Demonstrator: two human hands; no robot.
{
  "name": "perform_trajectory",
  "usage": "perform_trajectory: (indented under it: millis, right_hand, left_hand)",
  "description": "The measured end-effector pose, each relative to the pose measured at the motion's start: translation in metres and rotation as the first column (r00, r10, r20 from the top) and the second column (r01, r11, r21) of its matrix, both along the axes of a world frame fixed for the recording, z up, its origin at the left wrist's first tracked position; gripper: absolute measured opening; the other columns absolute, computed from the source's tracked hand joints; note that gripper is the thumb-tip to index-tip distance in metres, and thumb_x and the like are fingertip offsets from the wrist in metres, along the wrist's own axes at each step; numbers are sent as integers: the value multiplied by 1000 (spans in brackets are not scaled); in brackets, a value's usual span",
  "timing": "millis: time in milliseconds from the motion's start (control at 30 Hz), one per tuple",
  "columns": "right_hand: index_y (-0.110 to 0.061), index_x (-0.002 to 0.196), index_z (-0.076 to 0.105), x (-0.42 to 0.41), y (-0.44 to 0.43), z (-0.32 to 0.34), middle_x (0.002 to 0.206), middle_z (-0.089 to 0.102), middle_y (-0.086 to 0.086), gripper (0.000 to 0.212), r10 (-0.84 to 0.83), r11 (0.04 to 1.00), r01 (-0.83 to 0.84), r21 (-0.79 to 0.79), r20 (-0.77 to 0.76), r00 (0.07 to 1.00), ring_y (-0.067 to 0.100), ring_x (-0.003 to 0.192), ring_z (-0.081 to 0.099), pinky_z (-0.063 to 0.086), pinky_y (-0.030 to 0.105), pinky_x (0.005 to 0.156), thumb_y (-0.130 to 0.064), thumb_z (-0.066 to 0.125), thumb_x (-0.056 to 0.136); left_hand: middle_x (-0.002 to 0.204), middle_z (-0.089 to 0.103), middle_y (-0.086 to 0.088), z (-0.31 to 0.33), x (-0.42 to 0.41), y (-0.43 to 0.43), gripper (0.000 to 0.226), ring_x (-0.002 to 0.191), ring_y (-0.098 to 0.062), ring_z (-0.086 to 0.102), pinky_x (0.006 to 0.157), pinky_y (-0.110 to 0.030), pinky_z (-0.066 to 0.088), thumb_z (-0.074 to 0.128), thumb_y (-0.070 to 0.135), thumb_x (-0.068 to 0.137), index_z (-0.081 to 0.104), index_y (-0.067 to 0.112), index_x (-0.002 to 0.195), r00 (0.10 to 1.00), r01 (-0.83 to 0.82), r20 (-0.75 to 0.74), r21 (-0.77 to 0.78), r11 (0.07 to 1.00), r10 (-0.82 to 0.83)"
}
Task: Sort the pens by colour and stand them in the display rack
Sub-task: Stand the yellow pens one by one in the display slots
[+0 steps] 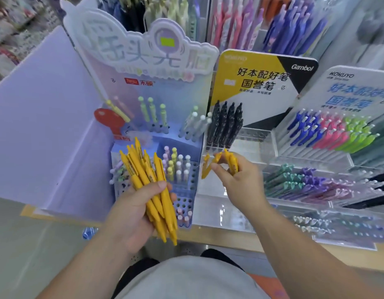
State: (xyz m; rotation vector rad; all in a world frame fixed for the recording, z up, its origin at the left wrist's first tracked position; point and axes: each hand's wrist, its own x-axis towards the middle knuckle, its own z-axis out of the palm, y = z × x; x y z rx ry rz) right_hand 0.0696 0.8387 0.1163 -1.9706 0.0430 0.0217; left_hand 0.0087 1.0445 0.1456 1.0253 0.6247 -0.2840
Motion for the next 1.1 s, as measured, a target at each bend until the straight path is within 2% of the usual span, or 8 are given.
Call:
perform_trajectory:
  millis: [100,267,400,500,600,767,833,1100]
  right_hand:
    - [-25,79,66,0,6,-2,55,53,-13,13,-3,1000,3,7,10,1000,12,51,41,41,29,53,-24,69,91]
    - [-25,79,66,2,11,-5,51,49,-17,13,-45,999,46,-21,36,998,9,49,40,33,21,52,-24,68,92]
    - [-22,78,68,1,12,-11,71,66,-8,15,-29,999,32,-40,55,998,9,53,46,38,22,56,-26,67,92]
    - [-21,85,71,2,14,-21,74,65,-11,5,-22,997,26,-76,53,998,3,65,56,39,11,61,-22,71,90]
    - [-24,86,68,3,18,-32,86,66,-12,5,-24,993,30,-116,53,998,4,77,58,41,12,68,-24,73,87]
    - [-34,83,61,3,21,-36,71,59,-20,19,-24,999,25,-38,35,999,0,66,56,40,11,62,-19,71,89]
    - [-39,79,58,3,21,-37,74,60,-18,26,-32,998,34,-47,45,998,1,64,54,40,13,62,-19,71,89]
    - [-35,79,64,5,28,-30,74,65,-13,17,-107,994,109,-24,65,992,6,66,58,47,18,62,-30,80,81]
  left_hand:
    - [78,72,-6,-1,6,4,30,69,-19,72,54,-35,57,68,18,66,68,8,94,999,40,-7,-17,999,-40]
    - [77,70,-9,-1,11,6,34,67,-19,72,49,-34,56,68,16,67,65,3,98,996,85,-9,-37,996,-85]
    - [75,71,-8,3,14,6,30,66,-20,72,48,-34,55,67,14,68,65,4,96,994,109,24,-46,993,-108]
    - [75,71,-7,4,16,4,30,66,-20,72,48,-32,55,67,14,67,65,7,96,994,106,37,-57,993,-104]
    - [78,71,-8,3,17,3,33,67,-21,71,50,-31,55,68,14,68,65,7,100,995,97,40,-56,994,-95]
    - [78,72,-8,1,16,1,33,68,-21,72,51,-32,57,68,14,67,67,8,99,996,90,26,-60,994,-89]
    - [78,72,-8,2,15,0,32,68,-21,71,51,-32,57,68,15,67,67,8,98,996,90,22,-63,994,-88]
    - [78,72,-8,2,17,-3,32,68,-20,72,51,-32,56,69,15,66,68,8,97,996,86,11,-41,995,-86]
